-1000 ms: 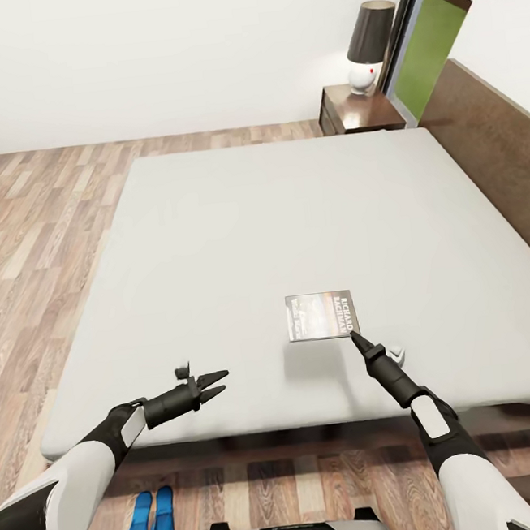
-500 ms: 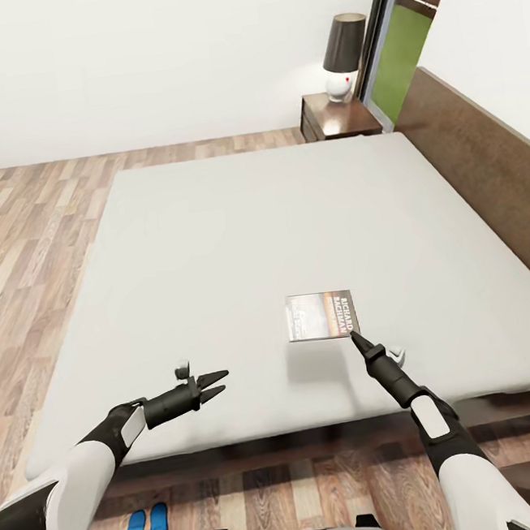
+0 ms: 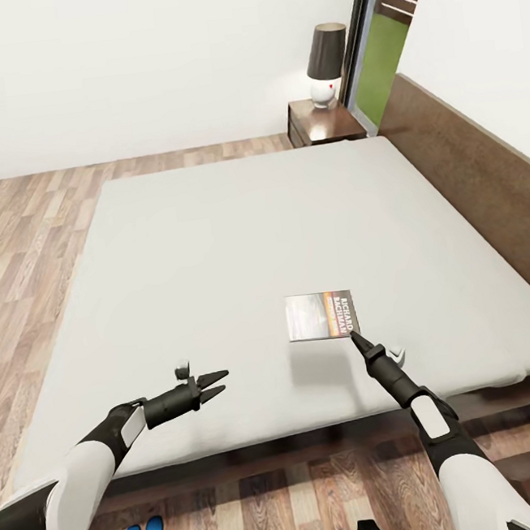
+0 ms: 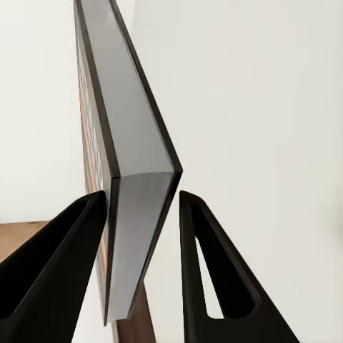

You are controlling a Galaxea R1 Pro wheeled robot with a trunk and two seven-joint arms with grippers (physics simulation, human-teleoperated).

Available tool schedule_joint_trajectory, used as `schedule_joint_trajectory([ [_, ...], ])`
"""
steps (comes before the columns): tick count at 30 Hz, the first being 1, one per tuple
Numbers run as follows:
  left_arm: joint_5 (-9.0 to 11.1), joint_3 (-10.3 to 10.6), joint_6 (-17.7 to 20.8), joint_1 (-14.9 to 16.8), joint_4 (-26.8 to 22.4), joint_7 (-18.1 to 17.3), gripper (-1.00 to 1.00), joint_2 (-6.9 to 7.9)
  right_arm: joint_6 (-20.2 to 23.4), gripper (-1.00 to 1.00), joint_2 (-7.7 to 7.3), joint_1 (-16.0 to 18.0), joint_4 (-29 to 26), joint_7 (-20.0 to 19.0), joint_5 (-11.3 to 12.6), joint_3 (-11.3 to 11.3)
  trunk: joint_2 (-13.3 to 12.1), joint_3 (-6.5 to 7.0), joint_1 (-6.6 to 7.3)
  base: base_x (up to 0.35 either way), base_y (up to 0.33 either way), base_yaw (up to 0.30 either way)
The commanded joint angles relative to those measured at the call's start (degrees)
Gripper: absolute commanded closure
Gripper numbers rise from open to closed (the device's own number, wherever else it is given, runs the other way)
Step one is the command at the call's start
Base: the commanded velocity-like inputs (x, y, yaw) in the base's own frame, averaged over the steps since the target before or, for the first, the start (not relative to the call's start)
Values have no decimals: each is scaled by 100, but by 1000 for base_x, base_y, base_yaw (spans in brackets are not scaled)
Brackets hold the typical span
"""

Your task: In the bedroom, move the book from the bed onto either nightstand, and place the two sandals side by side next to the bed.

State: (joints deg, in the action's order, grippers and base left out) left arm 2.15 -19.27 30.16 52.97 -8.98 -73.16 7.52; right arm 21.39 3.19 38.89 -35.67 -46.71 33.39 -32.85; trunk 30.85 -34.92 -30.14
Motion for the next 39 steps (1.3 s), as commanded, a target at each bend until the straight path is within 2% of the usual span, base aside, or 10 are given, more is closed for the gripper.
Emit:
schedule_joint_trajectory([
  [1,22,11,60,3,1,-15,-100,3,53,100,6,5,3,-14,19,-28,7,-5,-2,0,0,-9],
  [13,22,11,60,3,1,-16,-100,3,66,100,6,4,7,-15,19,-28,7,4,-2,0,0,-2],
  [30,26,11,52,3,5,-23,-100,1,74,100,6,-14,-1,-47,15,-28,7,153,-2,0,0,0],
  [31,22,11,52,3,7,-26,-100,2,75,100,6,-20,-1,-96,13,-28,7,162,-2,0,0,0],
  [35,2,11,30,3,9,-32,-100,17,72,100,6,-51,0,-713,1,-28,7,199,-2,0,0,0],
  [36,-2,11,21,3,9,-32,-100,35,68,100,-12,-64,10,-1024,-5,-28,7,209,-2,0,0,0],
  [38,-3,13,17,3,10,-32,-100,47,68,100,-28,-69,18,-1106,-6,-28,7,227,-2,0,0,0],
  [39,5,18,-129,-18,10,-37,-100,125,73,100,-52,-96,63,-1179,-9,-38,7,237,-2,0,0,0],
])
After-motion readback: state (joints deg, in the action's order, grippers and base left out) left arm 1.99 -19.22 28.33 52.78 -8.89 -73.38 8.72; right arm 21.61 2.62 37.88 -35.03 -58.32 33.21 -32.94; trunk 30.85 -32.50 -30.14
